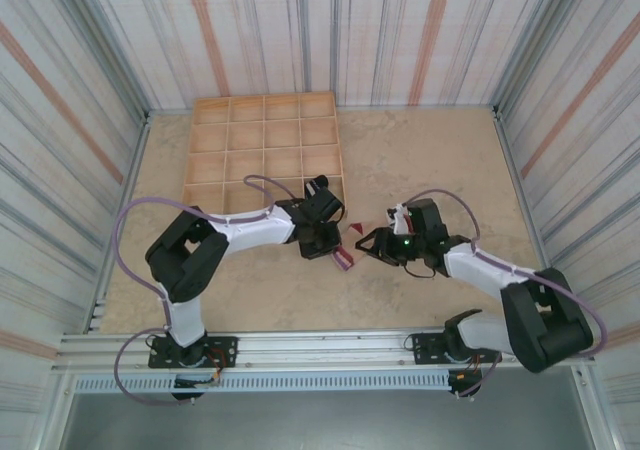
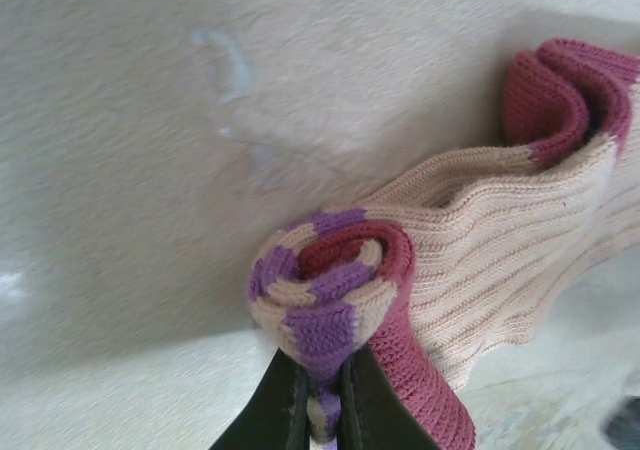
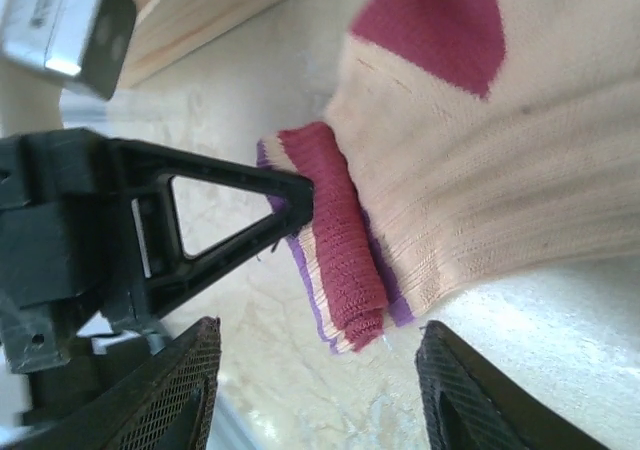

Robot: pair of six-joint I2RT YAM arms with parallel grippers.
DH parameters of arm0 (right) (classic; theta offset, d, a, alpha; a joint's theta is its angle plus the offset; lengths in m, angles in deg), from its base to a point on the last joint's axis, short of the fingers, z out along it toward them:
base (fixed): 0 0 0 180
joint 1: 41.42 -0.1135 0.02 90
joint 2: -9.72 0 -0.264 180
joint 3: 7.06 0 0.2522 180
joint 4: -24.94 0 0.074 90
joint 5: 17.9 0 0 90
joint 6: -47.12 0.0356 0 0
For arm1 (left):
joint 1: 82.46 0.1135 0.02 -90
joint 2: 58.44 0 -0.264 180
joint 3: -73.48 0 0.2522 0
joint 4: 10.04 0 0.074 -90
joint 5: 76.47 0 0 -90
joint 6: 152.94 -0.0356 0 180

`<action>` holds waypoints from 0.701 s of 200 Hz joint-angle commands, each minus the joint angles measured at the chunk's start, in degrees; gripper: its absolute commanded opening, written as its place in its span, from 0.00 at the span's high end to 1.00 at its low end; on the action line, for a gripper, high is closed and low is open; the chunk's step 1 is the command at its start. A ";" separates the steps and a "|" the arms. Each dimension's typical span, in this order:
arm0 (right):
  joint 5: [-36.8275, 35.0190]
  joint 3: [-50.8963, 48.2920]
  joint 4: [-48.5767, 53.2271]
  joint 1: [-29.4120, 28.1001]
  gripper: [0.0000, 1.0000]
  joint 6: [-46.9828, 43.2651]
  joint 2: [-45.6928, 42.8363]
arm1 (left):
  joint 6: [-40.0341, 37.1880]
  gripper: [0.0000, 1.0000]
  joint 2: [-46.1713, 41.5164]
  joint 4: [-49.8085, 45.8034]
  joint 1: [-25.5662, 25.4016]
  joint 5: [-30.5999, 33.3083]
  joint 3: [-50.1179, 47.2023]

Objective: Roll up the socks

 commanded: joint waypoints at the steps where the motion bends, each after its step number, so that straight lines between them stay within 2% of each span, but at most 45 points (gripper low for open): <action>1: -14.19 2.05 14.30 -6.88 0.43 -12.82 -3.49 | -2.00 1.00 -0.88 -9.20 0.15 1.56 0.27; 24: -25.36 1.13 12.65 -16.18 0.41 -17.08 -5.38 | -1.48 1.00 -0.92 -10.76 0.23 1.02 0.27; 46: -38.93 1.38 11.17 -26.25 0.38 -19.87 -5.57 | -0.96 1.00 -1.27 -11.80 0.40 0.67 0.13; 87: -56.89 1.52 5.22 -40.75 0.44 -26.77 -3.28 | 0.63 1.00 -2.03 -8.87 2.25 -4.43 -2.51; 118: -64.57 1.63 -0.46 -46.10 0.44 -32.52 2.24 | 0.99 1.00 -2.31 -9.73 3.05 -5.10 -2.72; 140: -66.18 3.08 -2.45 -47.91 0.44 -34.94 6.15 | 0.97 1.00 -2.41 -9.54 3.48 -6.14 -2.89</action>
